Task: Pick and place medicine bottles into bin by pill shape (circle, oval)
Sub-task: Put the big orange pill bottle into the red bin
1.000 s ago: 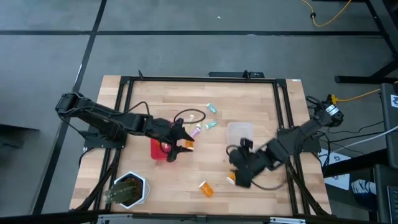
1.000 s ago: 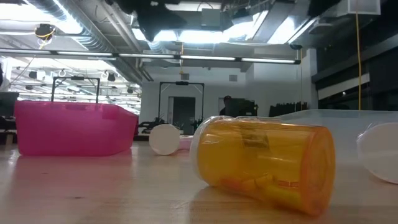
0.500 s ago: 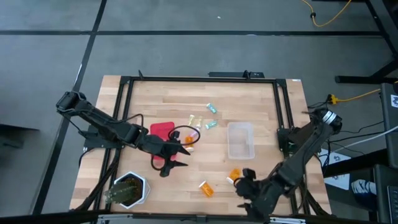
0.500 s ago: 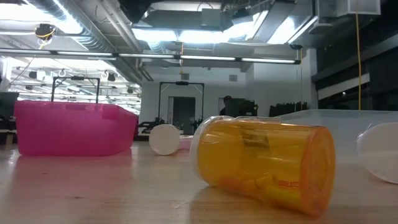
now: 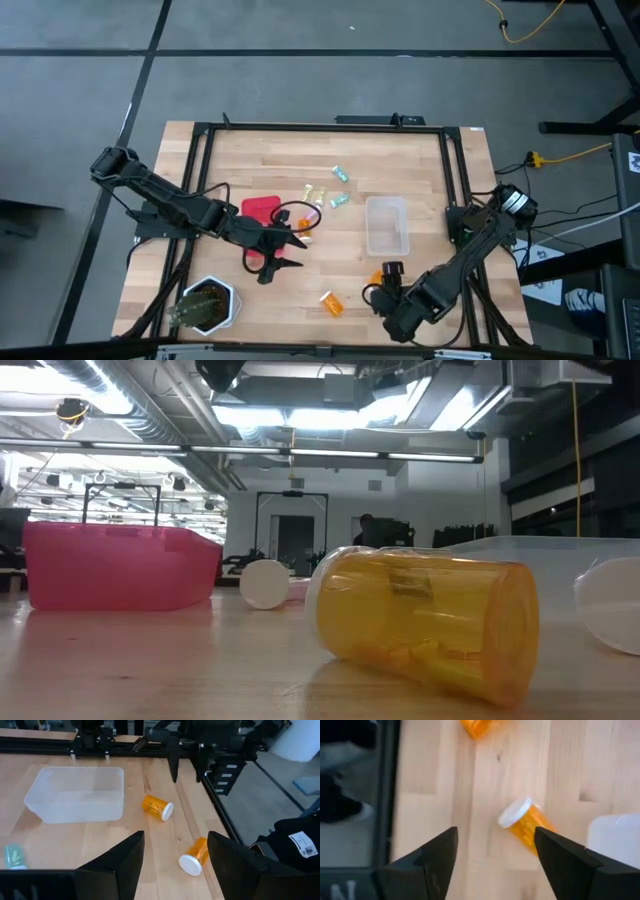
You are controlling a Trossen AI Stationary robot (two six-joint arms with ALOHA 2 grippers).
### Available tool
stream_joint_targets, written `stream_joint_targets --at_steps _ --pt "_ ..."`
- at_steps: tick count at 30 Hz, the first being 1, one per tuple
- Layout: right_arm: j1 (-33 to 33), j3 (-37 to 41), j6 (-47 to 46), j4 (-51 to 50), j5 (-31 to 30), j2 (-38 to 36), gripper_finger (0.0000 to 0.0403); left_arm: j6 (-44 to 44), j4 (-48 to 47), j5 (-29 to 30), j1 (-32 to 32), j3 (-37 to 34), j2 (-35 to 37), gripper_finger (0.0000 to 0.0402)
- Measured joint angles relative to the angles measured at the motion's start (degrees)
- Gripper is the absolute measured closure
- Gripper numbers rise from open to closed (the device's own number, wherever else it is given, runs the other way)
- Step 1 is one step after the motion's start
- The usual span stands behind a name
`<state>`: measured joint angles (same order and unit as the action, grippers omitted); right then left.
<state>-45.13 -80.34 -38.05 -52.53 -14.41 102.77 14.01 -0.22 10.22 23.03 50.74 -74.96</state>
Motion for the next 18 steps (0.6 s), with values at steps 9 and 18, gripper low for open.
stream_joint_targets --at_steps 9,18 --pt "1.03 0.07 15.77 -1.37 -0.64 6.18 0.0139 -1.00 -0.01 2.90 -0.02 0.00 0.00 0.0190" --pt "3.46 0.15 17.37 -6.84 -1.07 10.23 0.0139 -1.03 -0.03 2.87 -0.02 0.00 0.00 0.0190"
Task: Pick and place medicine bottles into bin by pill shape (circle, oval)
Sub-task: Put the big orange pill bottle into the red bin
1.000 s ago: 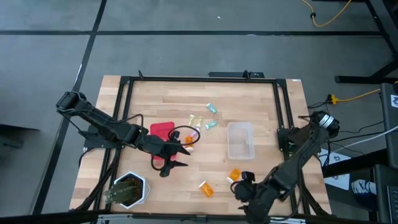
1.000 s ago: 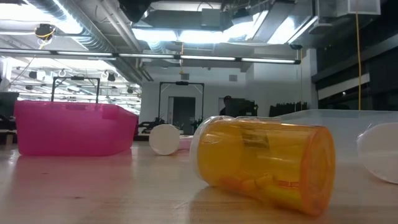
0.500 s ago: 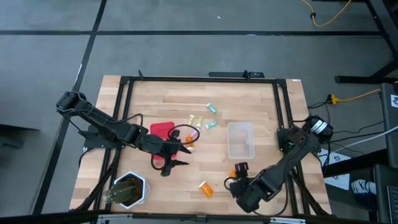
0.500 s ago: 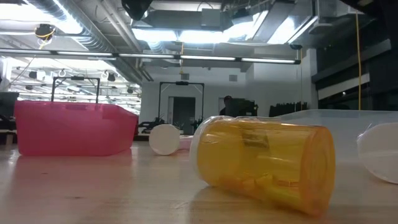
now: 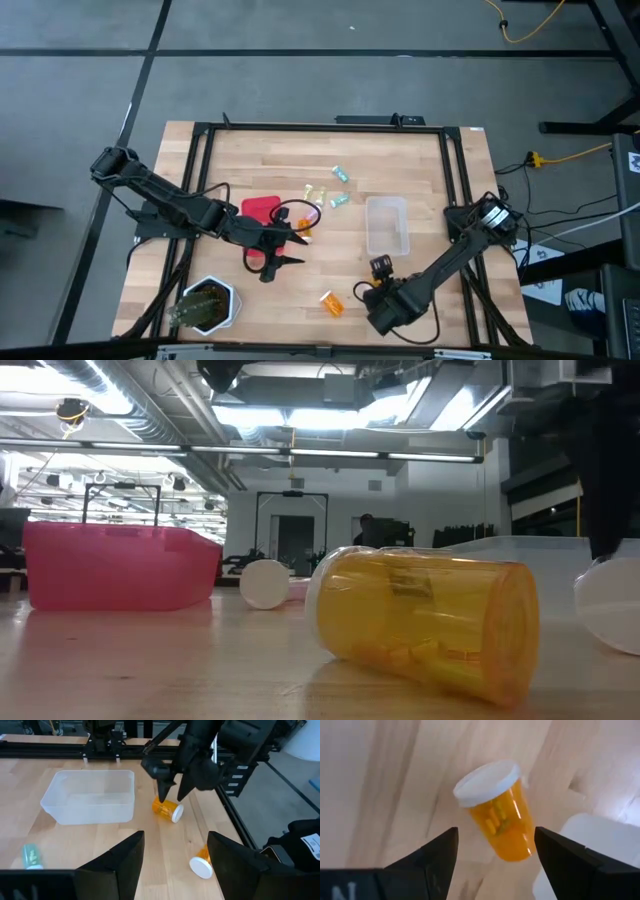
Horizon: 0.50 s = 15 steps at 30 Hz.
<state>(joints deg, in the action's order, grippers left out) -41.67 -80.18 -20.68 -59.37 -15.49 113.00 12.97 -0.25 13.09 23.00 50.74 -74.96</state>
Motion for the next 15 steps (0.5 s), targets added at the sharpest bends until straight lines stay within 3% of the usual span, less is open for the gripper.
stream_joint_targets --at_steps 8,15 --pt "2.80 0.00 3.19 1.83 2.35 2.44 0.0139 0.00 0.33 -0.03 0.00 0.00 0.00 0.0190" --pt "2.86 0.00 -0.45 3.60 4.74 3.73 0.0143 0.07 0.96 -0.07 0.00 0.00 0.00 0.0190"
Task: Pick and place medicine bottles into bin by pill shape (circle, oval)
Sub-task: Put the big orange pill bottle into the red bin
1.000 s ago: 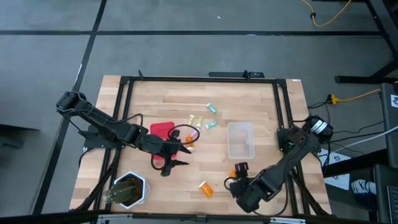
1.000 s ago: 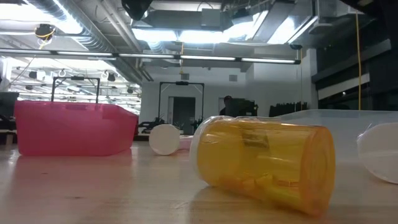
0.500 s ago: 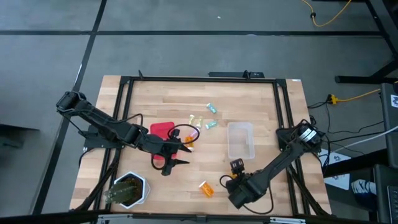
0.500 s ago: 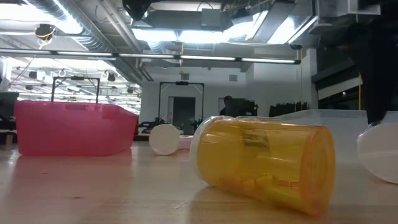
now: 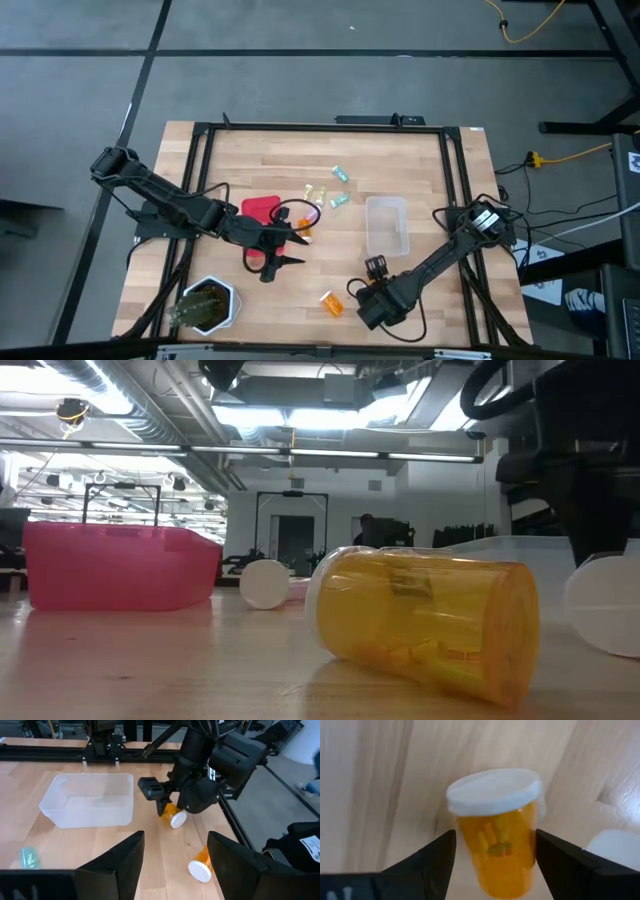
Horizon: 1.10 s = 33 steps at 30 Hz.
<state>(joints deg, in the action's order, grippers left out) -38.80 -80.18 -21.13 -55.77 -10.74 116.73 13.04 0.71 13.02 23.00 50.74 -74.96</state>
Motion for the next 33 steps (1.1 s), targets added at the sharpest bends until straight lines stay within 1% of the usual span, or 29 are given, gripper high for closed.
stream_joint_targets --at_steps 2,8,10,13,16,21,24,27,30,31,33 --pt "0.06 0.00 -1.98 -0.02 -0.09 0.00 0.0156 0.24 0.00 -0.01 0.00 0.00 0.00 0.0190" --pt "0.05 0.00 -7.12 0.13 -0.13 -0.04 0.0219 1.08 0.00 -0.02 0.07 0.00 0.00 0.0190" --pt "0.04 -0.02 -9.32 0.16 -0.16 -0.04 0.0230 2.16 0.00 -0.02 0.09 0.00 0.00 0.0190" --pt "0.06 -0.80 -12.22 1.07 -0.11 -0.09 0.0234 3.13 0.03 0.00 0.42 0.00 0.00 0.0190" --pt "0.06 -3.71 -12.93 1.04 -0.28 -0.04 0.0233 3.10 1.20 -0.04 1.23 0.00 0.00 0.0190" --pt "0.04 -11.87 -10.51 -2.62 -5.09 -0.04 0.0233 2.91 3.11 -0.04 2.15 0.00 0.00 0.0190" --pt "0.40 -18.14 -10.03 -5.46 -11.38 -0.04 0.0233 2.91 3.03 -0.04 2.21 0.00 0.00 0.0190" --pt "1.14 -23.35 -9.07 -6.01 -21.55 -0.07 0.0233 2.86 3.08 -0.04 2.21 0.00 0.00 0.0190" --pt "2.19 -26.39 -7.71 -5.71 -33.14 -0.13 0.0233 0.98 4.39 -0.04 2.23 0.00 0.00 0.0190" --pt "2.63 -26.93 -7.69 -5.86 -36.31 -0.15 0.0233 0.03 5.08 -0.02 2.39 0.00 0.00 0.0190" --pt "3.71 -27.62 -7.60 -6.67 -40.62 -0.15 0.0234 -1.39 5.75 -0.02 2.78 0.00 0.33 0.0190"
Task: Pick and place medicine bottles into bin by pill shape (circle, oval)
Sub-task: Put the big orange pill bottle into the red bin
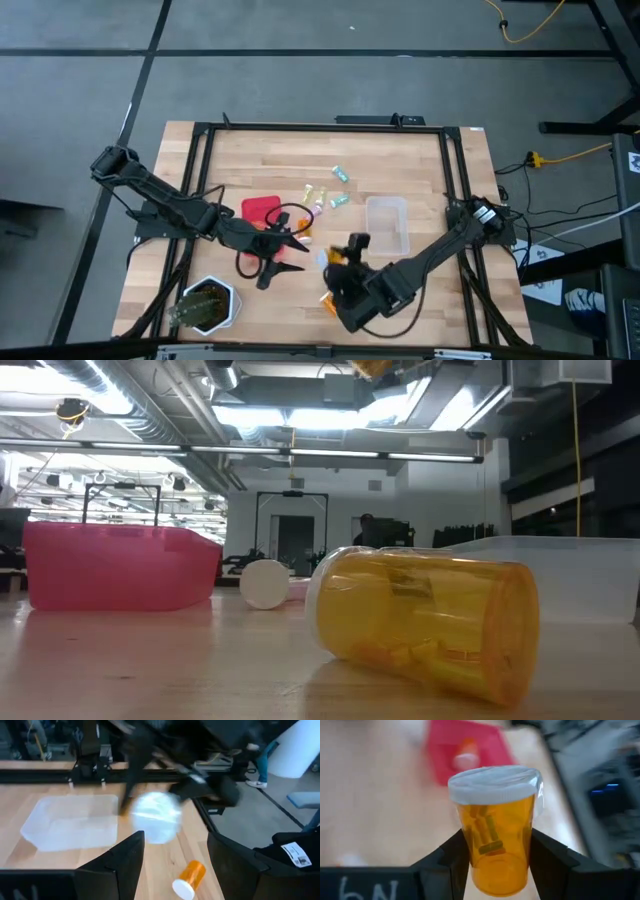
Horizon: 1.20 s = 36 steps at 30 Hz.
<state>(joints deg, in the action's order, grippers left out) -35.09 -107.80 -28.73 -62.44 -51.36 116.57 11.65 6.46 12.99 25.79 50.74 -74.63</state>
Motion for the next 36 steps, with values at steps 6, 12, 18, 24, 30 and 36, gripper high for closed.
stream_joint_targets --at_steps 6,12,18,24,30,36 --pt "3.72 -0.30 -3.49 -6.02 -4.32 0.00 0.0234 -1.97 -3.00 -0.23 0.67 0.00 6.64 0.0190" --pt "9.64 0.43 0.80 -2.98 -2.90 0.02 0.0234 -8.34 -8.67 0.88 -0.12 0.00 15.06 0.0190" --pt "17.44 0.43 17.09 9.59 8.98 0.02 0.0233 -6.48 -21.89 9.85 -1.82 0.02 19.89 0.0190" --pt "24.54 0.43 30.33 29.59 37.73 0.40 0.0232 -1.54 -32.17 10.93 -2.67 0.02 22.25 0.0190" --pt "26.36 0.38 30.51 38.79 52.25 5.25 0.0232 6.60 -42.39 17.19 -2.65 0.00 24.49 0.0190" --pt "26.32 0.50 30.14 45.22 49.95 12.28 0.0232 14.80 -48.36 20.23 -2.67 0.02 25.40 0.0190"
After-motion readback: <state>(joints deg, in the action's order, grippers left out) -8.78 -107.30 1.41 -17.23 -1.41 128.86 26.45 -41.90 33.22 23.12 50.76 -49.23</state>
